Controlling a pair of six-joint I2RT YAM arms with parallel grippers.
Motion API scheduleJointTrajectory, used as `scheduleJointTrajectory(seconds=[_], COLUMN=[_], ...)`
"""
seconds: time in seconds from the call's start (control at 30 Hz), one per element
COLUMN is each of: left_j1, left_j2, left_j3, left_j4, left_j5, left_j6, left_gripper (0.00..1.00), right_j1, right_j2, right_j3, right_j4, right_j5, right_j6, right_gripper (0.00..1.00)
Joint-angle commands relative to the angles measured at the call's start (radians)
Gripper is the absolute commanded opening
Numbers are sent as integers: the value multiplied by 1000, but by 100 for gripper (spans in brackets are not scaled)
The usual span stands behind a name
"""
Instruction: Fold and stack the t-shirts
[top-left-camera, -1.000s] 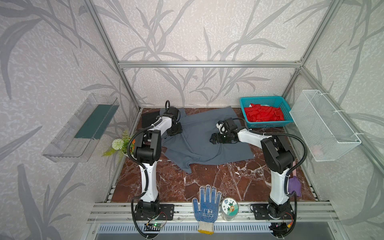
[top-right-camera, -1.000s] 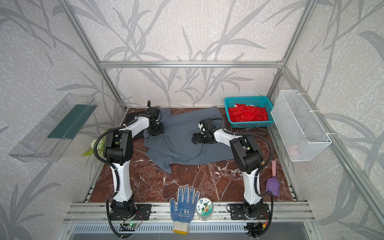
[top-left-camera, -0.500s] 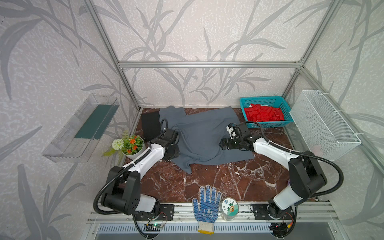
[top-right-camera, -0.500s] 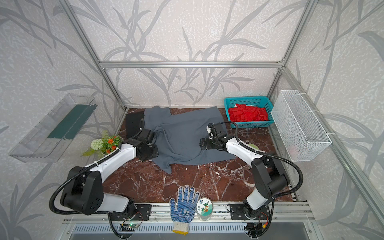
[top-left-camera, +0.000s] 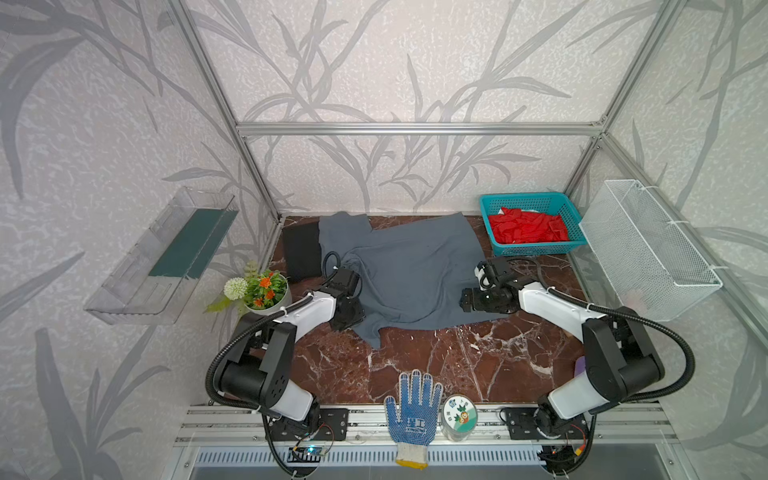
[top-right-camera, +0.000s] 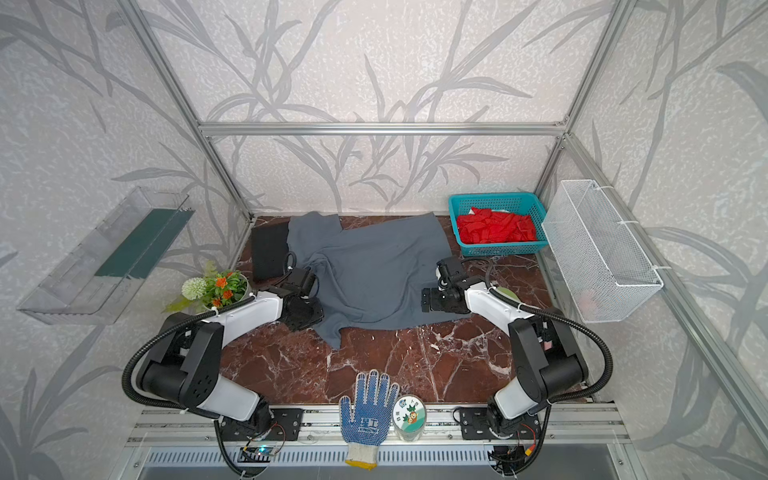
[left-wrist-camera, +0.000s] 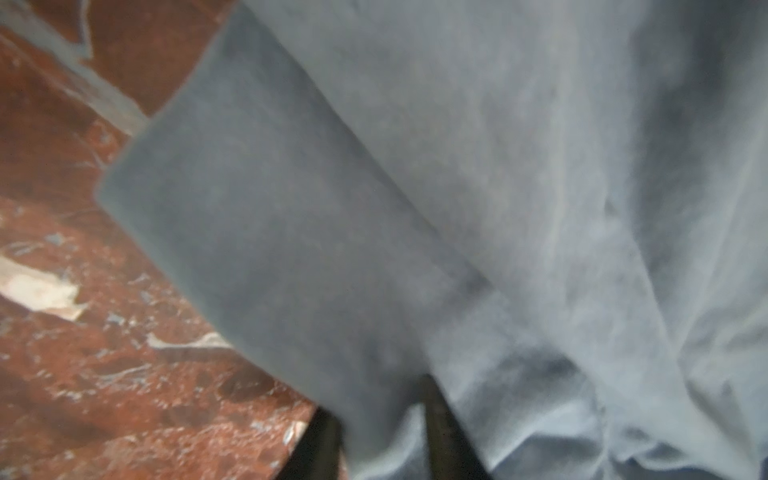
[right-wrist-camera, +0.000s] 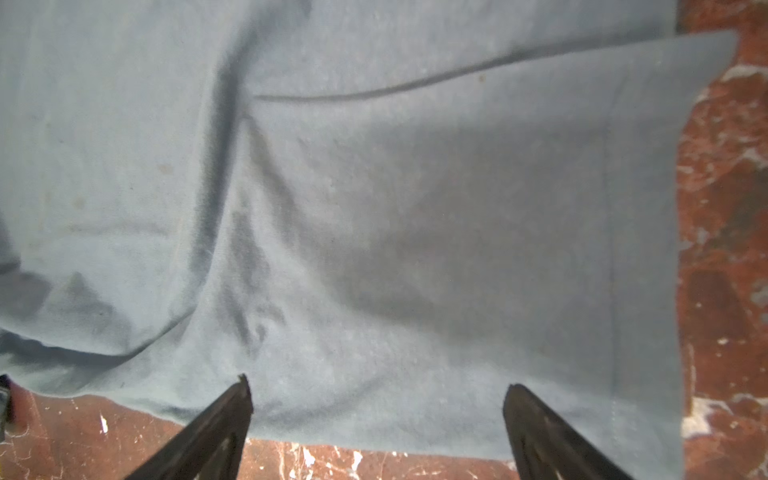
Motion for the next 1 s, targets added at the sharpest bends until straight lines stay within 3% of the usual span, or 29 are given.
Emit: scheduleJointTrajectory(seconds=[0.0,0.1,0.33,0.43,0.53,0.7,0.77,0.87,0.97], left_j1=[-9,-24,-121,-151,-154,-190,-229,-287,-300], left_j2=[1,-73,-216,-174,-19,388,483,476,353], left_j3=[-12,5,110,205,339,719,831,836,681], left_j4=[-41,-154,-479,-484,-418,-447,-469,-399,-279], left_j5=[-23,-70,-264,-282,-245,-221,-216,-213,-219], left_j6=[-26,-33,-96,-76,-16,95,131,170,170], left_gripper=[14,0,0,0,0,5,15,32,40], right_j1=[-1,-4,-43,-57,-66,-67,-69,-69,-68], right_j2=[-20,-18,-19,-13,-8,-18,-28,-37,-33], right_j3=[10,11,-13,-24,-30,-25,-30,-33,-36], right_j4=[-7,-8,-3,-2,8,2,-2,-10,-5], right_j5=[-19,-20,-23,-29,-42,-56,-54,-51,-53], right_j6=[2,-6,-4,-2,-1,0,1,2,2], right_gripper=[95,95,95,95,95,95,95,95,95])
